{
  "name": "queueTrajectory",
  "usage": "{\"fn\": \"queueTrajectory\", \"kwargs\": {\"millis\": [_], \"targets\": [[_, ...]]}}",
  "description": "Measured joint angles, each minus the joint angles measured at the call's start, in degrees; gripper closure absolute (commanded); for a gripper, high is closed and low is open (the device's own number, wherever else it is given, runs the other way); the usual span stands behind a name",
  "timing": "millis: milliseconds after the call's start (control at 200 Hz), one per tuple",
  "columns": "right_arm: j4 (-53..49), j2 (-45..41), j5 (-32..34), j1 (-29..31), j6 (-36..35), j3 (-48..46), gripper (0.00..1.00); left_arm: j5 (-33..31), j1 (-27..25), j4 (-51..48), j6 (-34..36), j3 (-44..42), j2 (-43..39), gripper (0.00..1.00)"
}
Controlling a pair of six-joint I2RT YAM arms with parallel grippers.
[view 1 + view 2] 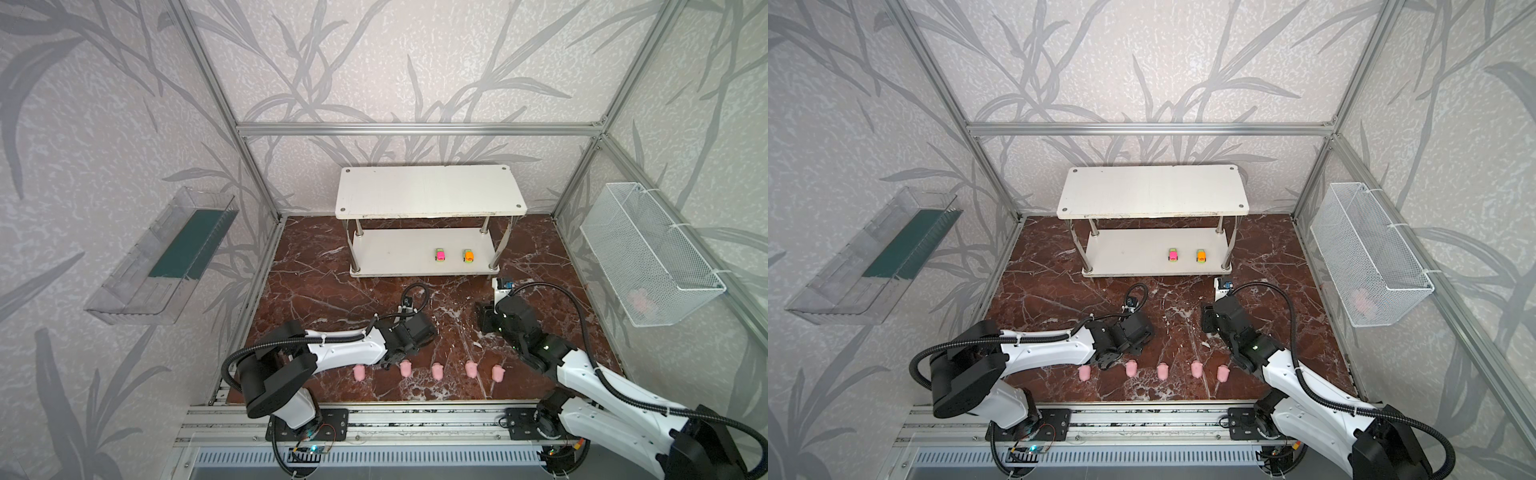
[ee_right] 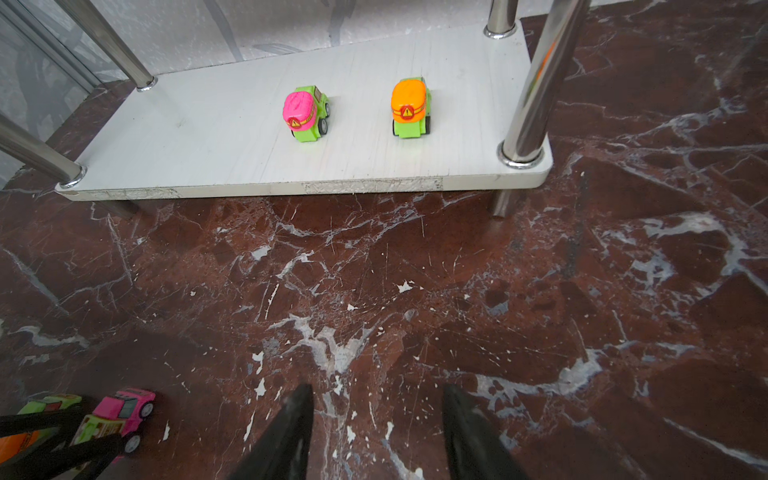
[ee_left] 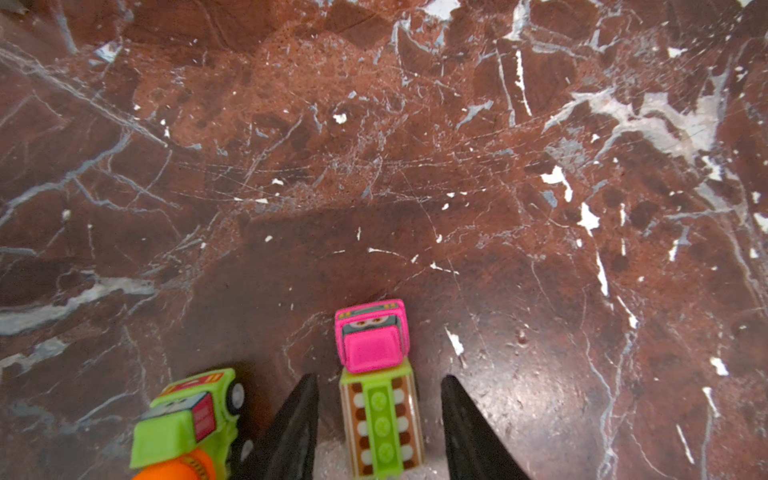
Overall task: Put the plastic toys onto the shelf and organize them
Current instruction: 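Lower and close the left gripper on the pink truck with green bed, then lift and carry the pink truck with the left gripper over the lower shelf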
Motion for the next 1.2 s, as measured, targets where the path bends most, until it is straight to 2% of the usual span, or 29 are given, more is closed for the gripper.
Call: {"fn": "queueTrajectory", "kwargs": {"millis": [430, 670, 1199], "targets": [[0.5, 0.7, -0.5, -0.8, 0.0, -0.7, 0.48, -0.5, 0.0, -0.9, -0.3, 0.2, 1.1, 0.58], [0.5, 0.8, -0.6, -1.3, 0.0, -0.7, 0.48, -0.5, 0.0, -1.0, -0.8, 0.3, 1.6, 0.68], [0.9, 1.0, -1.0, -1.7, 0.2, -1.0, 0.49, -0.7, 0.1, -2.1, -0.9, 0.9, 1.6, 0.73]]}}
